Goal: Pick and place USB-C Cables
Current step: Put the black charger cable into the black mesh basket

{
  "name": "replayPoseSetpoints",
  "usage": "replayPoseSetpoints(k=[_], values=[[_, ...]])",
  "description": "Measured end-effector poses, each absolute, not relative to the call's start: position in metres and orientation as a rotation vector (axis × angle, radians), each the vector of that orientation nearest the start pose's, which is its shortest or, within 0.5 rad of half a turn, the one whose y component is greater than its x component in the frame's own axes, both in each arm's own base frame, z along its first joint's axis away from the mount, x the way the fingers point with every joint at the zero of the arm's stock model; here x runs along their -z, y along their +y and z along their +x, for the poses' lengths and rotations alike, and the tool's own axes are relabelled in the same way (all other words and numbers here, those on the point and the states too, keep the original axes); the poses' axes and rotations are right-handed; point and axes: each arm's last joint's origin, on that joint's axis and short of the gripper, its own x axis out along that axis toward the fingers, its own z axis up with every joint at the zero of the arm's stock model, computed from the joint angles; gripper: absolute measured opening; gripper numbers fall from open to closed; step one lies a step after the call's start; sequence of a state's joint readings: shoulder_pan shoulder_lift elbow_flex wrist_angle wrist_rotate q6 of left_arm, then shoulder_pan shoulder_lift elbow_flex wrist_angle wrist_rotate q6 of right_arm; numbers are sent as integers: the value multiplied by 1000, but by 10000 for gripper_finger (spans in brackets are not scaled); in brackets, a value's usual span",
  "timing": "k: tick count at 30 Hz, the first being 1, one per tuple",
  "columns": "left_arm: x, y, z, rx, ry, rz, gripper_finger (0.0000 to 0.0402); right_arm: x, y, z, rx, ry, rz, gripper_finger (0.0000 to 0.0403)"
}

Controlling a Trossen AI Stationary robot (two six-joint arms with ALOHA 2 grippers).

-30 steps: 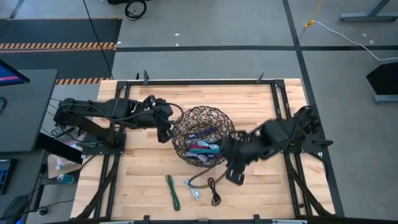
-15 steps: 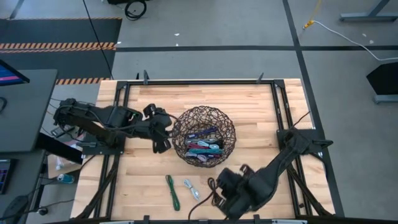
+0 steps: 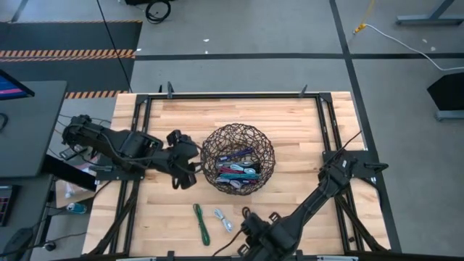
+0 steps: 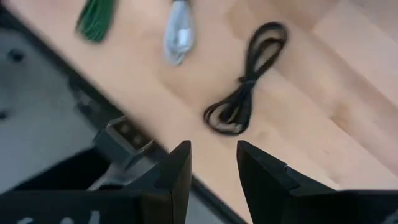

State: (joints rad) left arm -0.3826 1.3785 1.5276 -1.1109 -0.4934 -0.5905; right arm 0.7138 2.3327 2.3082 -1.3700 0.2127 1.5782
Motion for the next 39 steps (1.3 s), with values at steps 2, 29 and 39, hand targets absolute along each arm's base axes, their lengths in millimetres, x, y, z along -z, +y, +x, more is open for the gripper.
replayPoseSetpoints(k=[2,29,39], values=[[-382,-85,242,-338,800,-136,172,-250,297,356,671,1184,736,135],[-382,-91,241,-269,806,-30,172,-202,307,369,754,1213,988,190],[-382,-91,241,-272,804,-36,172,-187,304,364,775,1248,911,191]])
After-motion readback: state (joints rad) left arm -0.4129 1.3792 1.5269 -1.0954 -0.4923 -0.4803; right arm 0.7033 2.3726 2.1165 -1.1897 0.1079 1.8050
